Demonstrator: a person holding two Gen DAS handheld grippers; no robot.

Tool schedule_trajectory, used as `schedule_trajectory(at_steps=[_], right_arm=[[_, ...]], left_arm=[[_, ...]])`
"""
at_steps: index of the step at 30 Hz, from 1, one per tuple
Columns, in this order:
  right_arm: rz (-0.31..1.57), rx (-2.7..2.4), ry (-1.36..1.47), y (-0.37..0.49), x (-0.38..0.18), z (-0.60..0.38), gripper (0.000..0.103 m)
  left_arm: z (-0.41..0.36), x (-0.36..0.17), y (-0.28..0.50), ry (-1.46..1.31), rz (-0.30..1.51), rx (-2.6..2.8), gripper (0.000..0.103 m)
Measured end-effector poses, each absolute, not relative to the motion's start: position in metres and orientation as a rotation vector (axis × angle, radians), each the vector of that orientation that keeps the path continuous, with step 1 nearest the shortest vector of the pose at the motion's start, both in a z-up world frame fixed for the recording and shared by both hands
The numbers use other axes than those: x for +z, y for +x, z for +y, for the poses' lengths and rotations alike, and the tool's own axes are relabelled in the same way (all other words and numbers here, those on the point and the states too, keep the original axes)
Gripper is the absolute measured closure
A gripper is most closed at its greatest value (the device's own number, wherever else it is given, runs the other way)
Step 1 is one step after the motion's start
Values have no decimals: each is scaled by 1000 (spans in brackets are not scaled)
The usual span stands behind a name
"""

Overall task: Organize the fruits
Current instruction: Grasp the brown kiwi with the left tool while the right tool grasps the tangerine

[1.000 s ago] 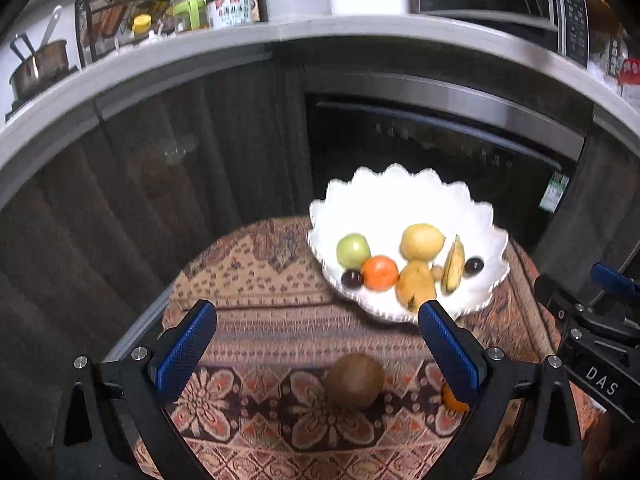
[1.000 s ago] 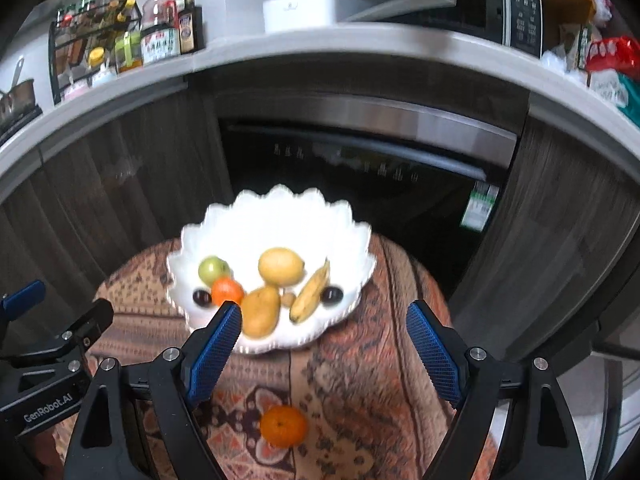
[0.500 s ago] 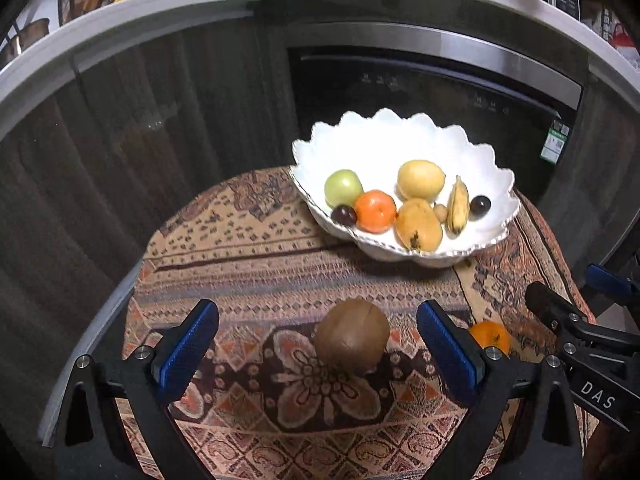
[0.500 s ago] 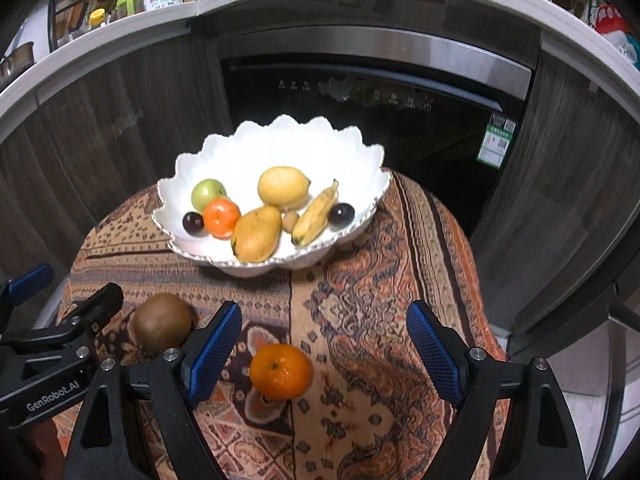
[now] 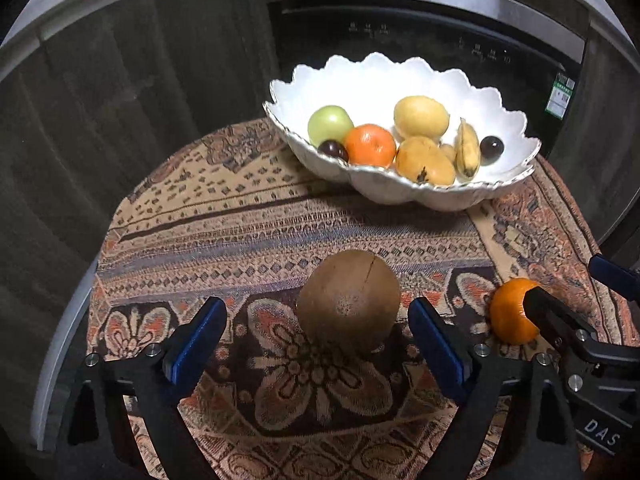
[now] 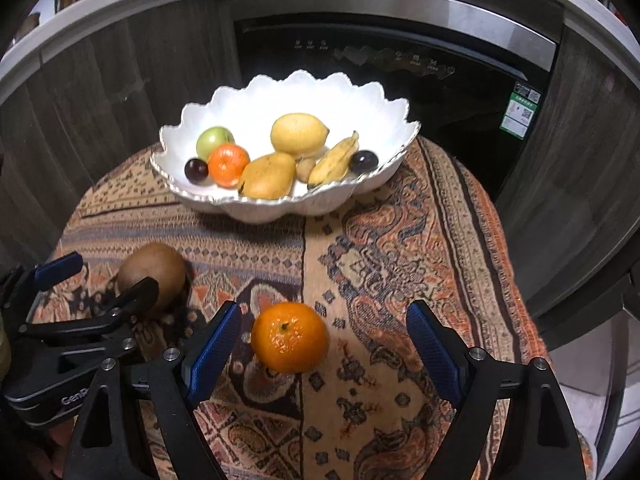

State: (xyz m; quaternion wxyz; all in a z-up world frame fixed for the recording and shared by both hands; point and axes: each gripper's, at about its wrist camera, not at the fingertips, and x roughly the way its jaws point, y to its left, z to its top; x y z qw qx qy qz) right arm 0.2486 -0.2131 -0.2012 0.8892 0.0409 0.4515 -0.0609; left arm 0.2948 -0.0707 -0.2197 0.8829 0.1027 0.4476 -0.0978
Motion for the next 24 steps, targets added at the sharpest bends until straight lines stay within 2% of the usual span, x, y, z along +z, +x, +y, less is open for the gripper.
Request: schedule_trajectory(at_steps=[7,10,13,15,18,24], right_arm=[[966,-120,92,254,-217,-211,19],[978,-108,101,256,-223,-211,22],[989,-85,103,257,-228,-208,30],[998,-70,103,259,-231,-205,40],[1012,-34,109,259,-236,-201,53],[1001,-32,104,257,-236,-200,54]], left_arm=[[-73,-236,307,191,964,-232,18],[-76,-239,309,198,968,-243,23],[-78,-245,313,185,990,-257,32],[-81,-249,314,183,1007,-266,43],[-84,-251,312,194,1004,-269,46],[-82,-251,310,184,1006,-265,47]])
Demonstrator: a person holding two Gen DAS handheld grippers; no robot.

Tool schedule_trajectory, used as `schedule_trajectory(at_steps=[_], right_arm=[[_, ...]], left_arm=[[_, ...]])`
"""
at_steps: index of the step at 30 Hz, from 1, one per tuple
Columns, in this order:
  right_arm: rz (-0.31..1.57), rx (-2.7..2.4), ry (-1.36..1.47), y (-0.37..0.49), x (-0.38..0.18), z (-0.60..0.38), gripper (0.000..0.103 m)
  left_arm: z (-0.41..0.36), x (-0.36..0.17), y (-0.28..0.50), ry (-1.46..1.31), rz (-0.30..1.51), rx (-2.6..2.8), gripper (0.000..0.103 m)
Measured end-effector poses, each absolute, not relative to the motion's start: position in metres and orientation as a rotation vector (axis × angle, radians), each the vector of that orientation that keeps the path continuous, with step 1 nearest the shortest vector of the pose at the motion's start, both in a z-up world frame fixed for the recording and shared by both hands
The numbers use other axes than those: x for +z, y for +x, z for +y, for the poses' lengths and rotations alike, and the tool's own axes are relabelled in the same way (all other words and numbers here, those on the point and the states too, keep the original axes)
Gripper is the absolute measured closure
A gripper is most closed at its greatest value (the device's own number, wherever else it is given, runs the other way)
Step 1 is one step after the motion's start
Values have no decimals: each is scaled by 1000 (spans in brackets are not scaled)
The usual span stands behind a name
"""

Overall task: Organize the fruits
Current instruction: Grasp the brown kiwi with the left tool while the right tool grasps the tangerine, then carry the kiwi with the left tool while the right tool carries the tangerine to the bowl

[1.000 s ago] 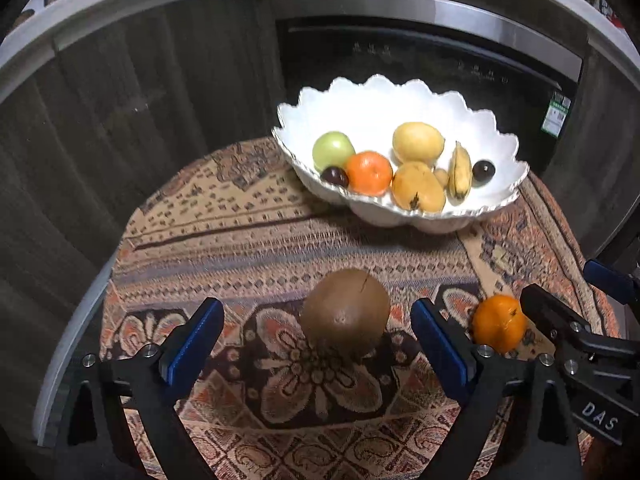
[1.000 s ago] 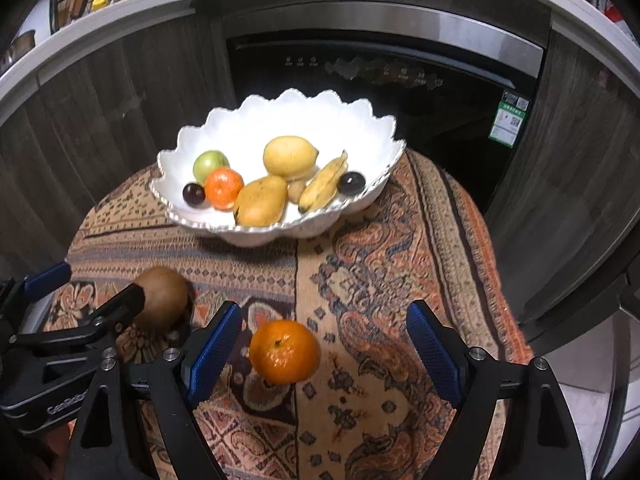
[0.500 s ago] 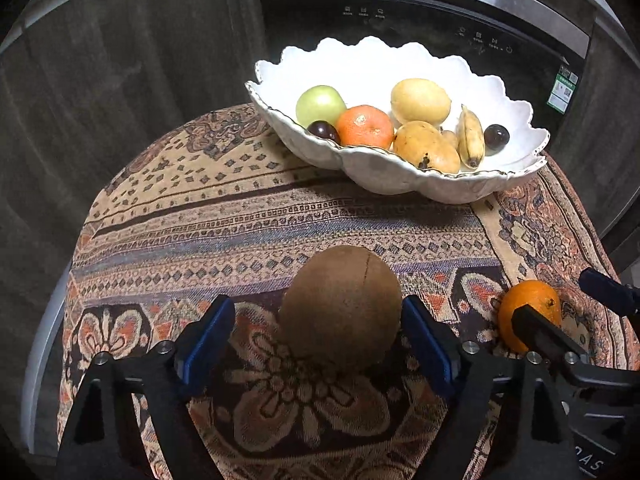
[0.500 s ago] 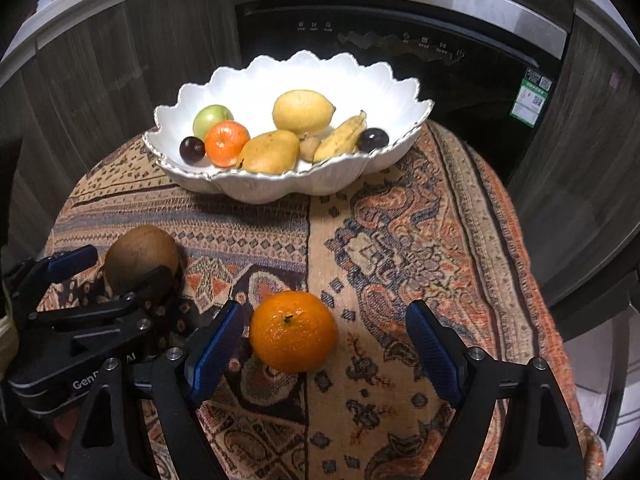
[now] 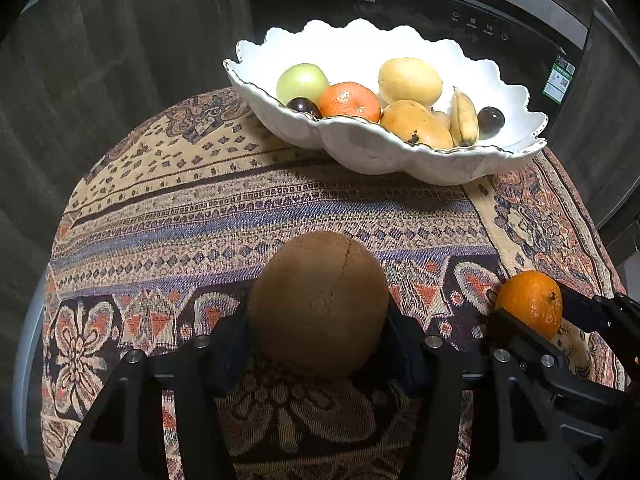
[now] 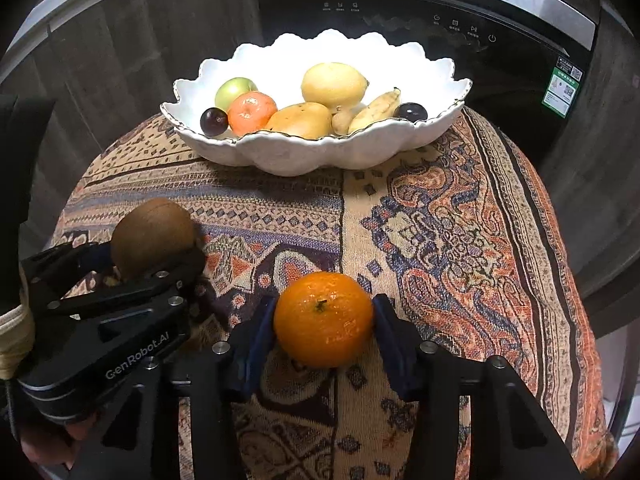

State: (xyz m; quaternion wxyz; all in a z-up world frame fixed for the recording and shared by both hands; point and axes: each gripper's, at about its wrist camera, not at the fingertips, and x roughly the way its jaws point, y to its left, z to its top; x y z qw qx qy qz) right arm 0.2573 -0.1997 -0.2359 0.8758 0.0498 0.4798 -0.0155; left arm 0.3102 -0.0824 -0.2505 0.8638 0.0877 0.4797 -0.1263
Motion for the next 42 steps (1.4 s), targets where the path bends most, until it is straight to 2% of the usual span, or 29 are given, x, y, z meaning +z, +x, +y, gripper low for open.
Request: schedule_trajectory(at_steps=[12,28,42], right_arm=[[965,-69,119,254,-217,-212,55],[861,-92,151,250,-158,-229,55],[786,-122,128,284,-113,-257,55]], left_arm=[[-76,-236,297,173,1000,-233,47],[-83,-166,288,180,897,-236,47],[-106,-126,322,183,846,-258,47]])
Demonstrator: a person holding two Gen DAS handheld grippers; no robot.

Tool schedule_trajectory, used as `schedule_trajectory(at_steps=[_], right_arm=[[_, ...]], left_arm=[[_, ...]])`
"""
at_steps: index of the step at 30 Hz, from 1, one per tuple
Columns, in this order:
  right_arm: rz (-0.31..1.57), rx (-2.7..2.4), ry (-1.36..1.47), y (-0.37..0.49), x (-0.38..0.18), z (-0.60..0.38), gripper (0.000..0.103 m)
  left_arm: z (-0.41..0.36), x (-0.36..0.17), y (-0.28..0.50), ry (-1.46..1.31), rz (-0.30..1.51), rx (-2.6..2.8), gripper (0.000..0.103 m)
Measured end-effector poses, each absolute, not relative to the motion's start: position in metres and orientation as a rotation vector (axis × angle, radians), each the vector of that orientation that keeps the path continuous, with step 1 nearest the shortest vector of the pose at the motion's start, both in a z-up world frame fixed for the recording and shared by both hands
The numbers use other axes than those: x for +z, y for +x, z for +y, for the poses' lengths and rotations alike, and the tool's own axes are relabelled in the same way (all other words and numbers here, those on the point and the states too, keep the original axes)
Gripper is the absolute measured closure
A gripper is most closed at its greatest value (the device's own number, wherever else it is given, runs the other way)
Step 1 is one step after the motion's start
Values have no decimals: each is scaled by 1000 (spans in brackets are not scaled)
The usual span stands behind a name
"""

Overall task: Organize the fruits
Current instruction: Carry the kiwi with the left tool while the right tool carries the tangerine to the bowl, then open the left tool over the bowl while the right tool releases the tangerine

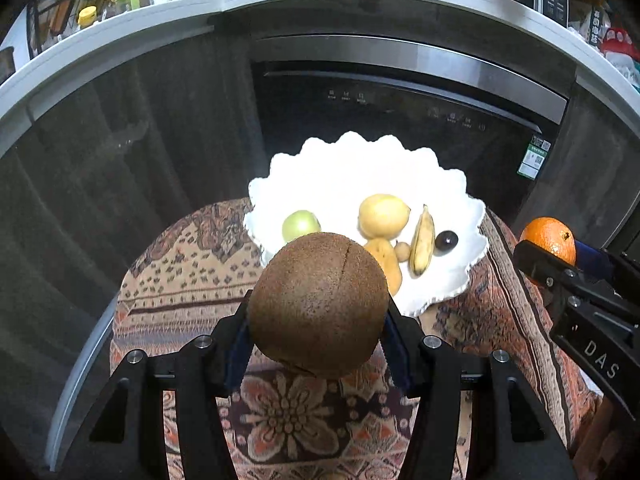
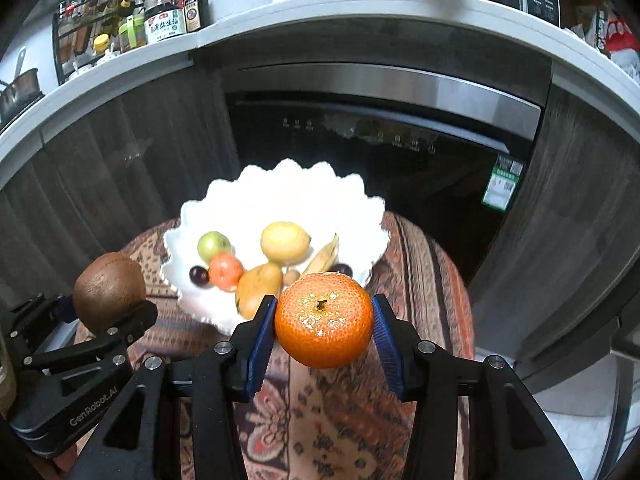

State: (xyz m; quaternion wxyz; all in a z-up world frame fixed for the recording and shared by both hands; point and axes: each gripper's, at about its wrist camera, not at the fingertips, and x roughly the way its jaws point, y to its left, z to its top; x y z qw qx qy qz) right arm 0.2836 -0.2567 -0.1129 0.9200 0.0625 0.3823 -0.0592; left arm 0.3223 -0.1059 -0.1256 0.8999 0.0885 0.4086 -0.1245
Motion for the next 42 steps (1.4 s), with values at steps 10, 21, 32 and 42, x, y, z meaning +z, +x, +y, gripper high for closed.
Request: schedule_trajectory(at_steps=[10,21,32,42], right_arm=[[803,-136,130,327,-121,-277,55],[836,-122,128,375,-142,-290,55],[857,-105,125,409,-156,-297,55],[879,-91,136,422,-162,-300,54]], left_arm=[[-124,-131,364,192,854,-265,47],[-143,-150,416,204,877,-275,47],[-156,-163,457,207,894,-282,47],[-158,-176,463,225,926,-277,45]])
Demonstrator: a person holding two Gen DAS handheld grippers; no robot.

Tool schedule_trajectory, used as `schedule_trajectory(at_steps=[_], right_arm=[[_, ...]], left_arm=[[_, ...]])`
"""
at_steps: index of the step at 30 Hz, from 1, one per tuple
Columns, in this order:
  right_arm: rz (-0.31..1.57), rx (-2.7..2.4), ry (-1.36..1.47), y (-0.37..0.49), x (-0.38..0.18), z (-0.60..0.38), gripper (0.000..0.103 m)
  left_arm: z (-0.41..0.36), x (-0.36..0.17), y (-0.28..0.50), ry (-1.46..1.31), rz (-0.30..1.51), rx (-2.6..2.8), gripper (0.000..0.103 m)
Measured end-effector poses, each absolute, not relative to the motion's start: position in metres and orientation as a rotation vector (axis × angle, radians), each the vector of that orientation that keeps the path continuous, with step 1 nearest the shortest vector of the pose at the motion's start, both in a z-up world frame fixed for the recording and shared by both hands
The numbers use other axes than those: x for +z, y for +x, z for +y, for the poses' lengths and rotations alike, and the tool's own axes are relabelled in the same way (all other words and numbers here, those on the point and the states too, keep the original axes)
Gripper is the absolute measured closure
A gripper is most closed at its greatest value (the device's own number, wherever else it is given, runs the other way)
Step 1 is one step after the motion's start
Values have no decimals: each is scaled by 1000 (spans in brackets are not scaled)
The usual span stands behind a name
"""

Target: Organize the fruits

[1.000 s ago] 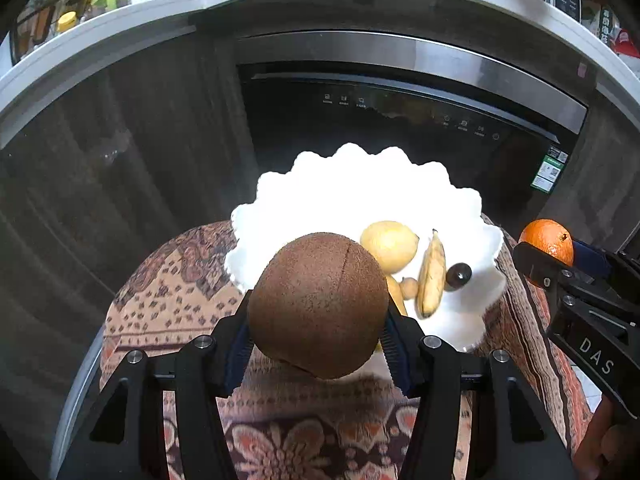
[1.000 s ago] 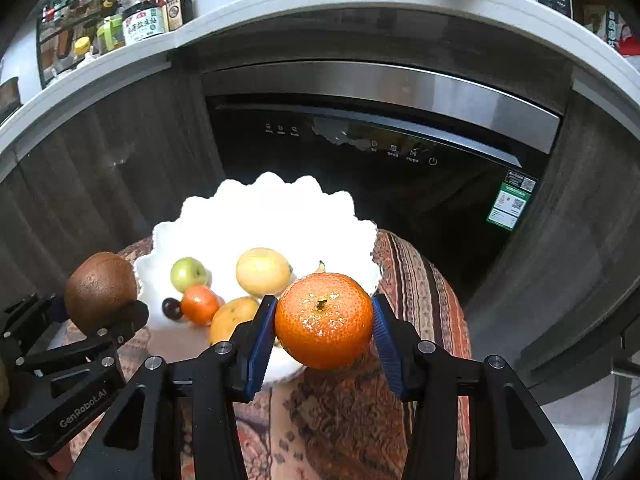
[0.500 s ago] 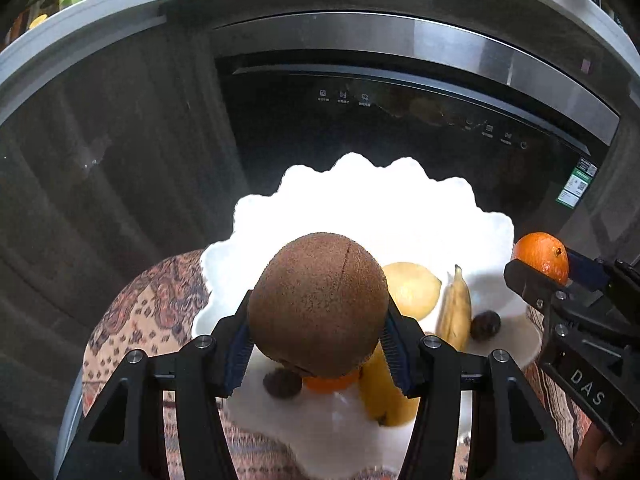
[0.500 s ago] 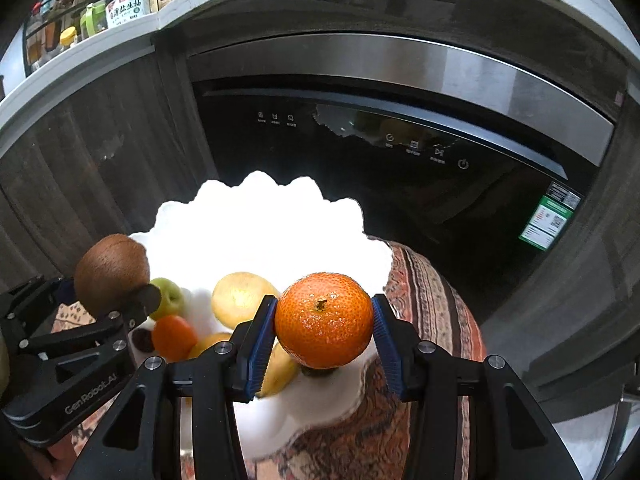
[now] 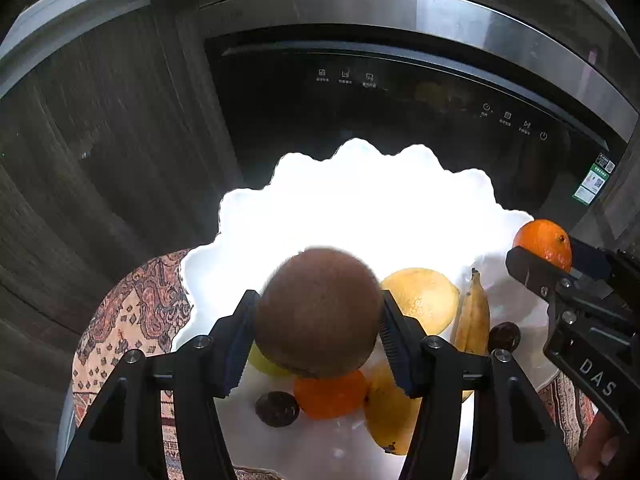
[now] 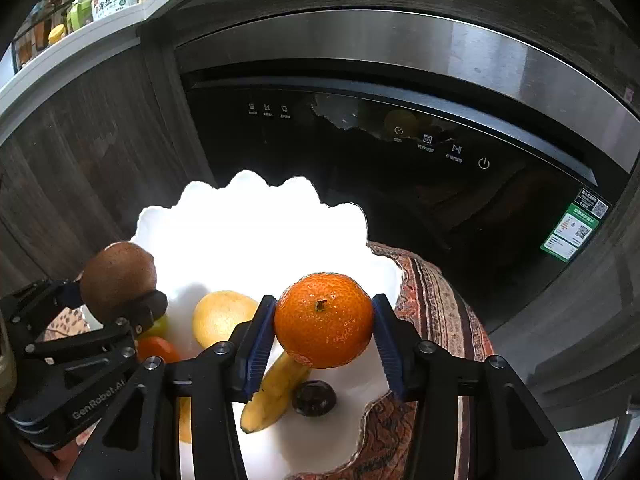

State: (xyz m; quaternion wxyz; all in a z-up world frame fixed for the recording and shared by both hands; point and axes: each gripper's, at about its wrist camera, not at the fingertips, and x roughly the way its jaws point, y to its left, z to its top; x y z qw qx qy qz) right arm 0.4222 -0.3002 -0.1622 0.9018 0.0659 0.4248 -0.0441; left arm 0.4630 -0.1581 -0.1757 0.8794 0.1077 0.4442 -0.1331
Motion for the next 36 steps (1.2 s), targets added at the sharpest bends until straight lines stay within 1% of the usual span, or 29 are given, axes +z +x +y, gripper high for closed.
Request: schedule_trajectory(at_steps=[2,4,5,6,7,8,9,11,12,20,36], right_arm=[[877,-95,138,423,-161,-300,53],[863,-104,137,421,-157,-302,47],[857,-111,133,420,-155,-302,41],[852,-118,128,419,-152,-303,37],[847,-127,124,418,-149,-303,34],[843,-140,121,417,-146,-304,27],[839,-150,118,416,-144,-304,21],[824,-169,116,411,-138,-306,18],[820,-171,118,409,-135,-306,18],[789,-190,122,383,-109,-298,18],[732,-188,123,320,-52,-279,18]], left_arm=[[-158,-172,460,233,903,-272,36],[-159,-166,458,251,881,-251,34],[-158,-164,458,250,879,-252,30],[-156,-161,457,247,875,-250,23],[-155,-157,456,246,866,-242,20],[-154,-154,454,247,857,-234,16],[-153,-150,452,246,847,-230,15],[-151,-143,448,246,837,-226,12],[-150,-140,446,247,832,-222,9],[-143,-111,418,242,797,-211,2],[-113,-51,346,209,727,-175,0]])
